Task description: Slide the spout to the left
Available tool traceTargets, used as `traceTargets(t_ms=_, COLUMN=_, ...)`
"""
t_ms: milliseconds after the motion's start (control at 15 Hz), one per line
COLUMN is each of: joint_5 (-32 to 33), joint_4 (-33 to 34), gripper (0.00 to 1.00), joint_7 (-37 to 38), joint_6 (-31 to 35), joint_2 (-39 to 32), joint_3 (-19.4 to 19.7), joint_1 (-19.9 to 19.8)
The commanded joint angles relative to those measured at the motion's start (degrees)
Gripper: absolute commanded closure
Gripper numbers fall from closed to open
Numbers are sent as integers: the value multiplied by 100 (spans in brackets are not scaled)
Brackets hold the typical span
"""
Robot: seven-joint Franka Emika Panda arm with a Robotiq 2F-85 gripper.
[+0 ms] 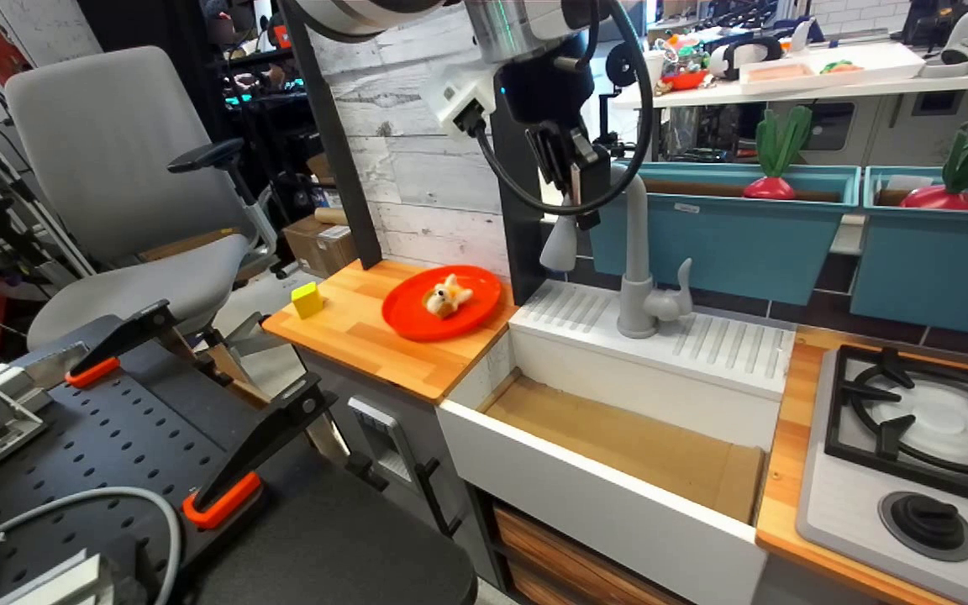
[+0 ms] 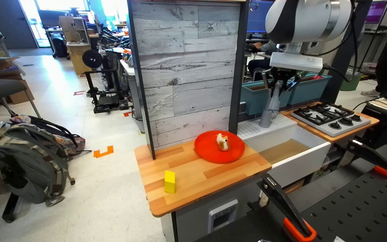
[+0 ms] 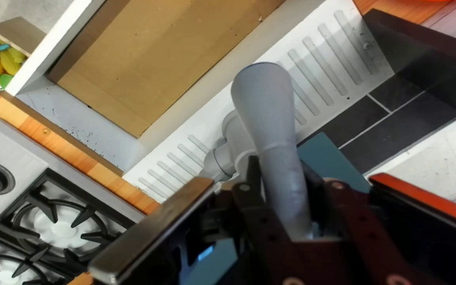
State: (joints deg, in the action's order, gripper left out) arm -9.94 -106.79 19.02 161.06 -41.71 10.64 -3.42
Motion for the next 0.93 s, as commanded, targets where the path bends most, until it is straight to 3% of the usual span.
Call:
traceTargets(t_ms=0, joint_5=-719, joint_4=255, gripper=94, joint_7=-85, joint_6=-164, joint_2=66, joint_3=-765, joint_1=-567)
traceTargets(t_ms=267, joint_5=-1354, joint_4=597, gripper=94, joint_7=-66, joint_6=-139, joint_2=-159, joint_3=-1285, joint_1=-927)
traceTargets(t_ms=600, joint_5=-1807, joint_4=823, gripper=94, joint_7=-108, joint_6=-27, joint_2=-338, joint_3=-1535, joint_1=-1129)
traceTargets(t_ms=667, joint_5=-1856, joint_4=808, gripper=53, joint_7=-146, joint_6=-47, joint_2=-323, joint_3=-1579, joint_1=-1171)
traceTargets(t_ms=733, joint_5=-1891, joint_4=802, gripper=52, joint_7=-176, joint_6=-55, joint_2=-317, joint_3=-1608, joint_1=-1200)
traceTargets(t_ms=867, joint_5=-1991, joint_4=694, gripper=38, joint_7=-304, joint_6=-33, joint_2=-223, joint_3=-1709, joint_1=-1275)
